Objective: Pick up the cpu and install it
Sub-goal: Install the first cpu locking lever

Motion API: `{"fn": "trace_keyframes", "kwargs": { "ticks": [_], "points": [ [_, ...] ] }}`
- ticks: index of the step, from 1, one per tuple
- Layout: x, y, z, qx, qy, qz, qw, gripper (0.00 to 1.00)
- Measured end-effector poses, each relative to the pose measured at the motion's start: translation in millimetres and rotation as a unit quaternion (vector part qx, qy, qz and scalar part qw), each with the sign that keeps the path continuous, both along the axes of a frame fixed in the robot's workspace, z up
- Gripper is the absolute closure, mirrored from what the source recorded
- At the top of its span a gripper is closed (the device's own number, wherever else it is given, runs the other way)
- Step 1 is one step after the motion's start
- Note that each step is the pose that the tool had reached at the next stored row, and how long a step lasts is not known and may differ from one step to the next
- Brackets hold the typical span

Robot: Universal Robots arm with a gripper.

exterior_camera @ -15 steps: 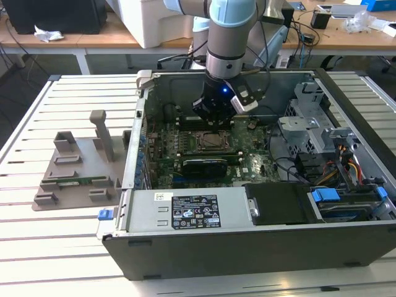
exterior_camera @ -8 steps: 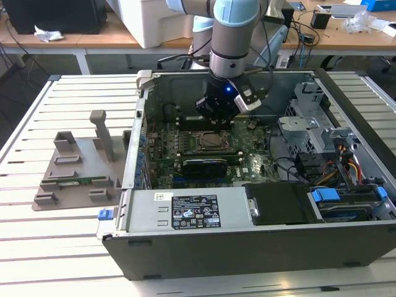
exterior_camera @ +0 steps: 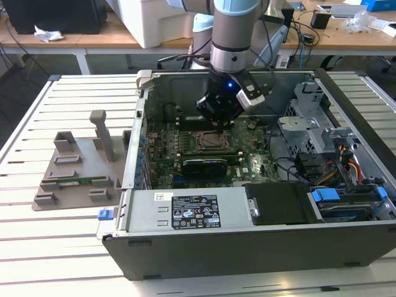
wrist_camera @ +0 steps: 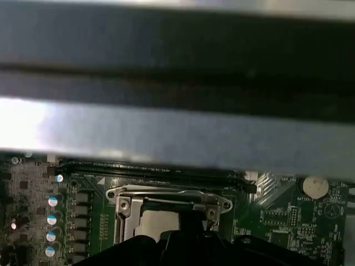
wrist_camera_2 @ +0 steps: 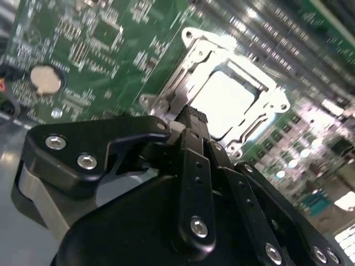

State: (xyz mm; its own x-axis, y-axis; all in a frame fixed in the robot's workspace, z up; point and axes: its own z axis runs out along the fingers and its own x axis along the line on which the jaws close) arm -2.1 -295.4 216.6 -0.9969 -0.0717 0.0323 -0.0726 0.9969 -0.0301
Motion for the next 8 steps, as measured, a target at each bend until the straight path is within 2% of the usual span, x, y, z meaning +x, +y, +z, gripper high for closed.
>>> {"fn": "trace_keyframes", "kwargs": {
  "ticks": [3,6,7,8],
  "points": [
    [0.1,-9.9,0.0,-0.0001,-0.0001,0.0,1.0,0.89],
    [0.0,-14.3,0.1,-0.0001,0.0,0.0,1.0,0.89],
    [0.0,-14.6,2.3,-0.0002,0.0,0.0,1.0,0.89],
    [0.0,-14.6,11.6,-0.0001,-0.0001,0.0,1.0,0.89]
  ]
}}
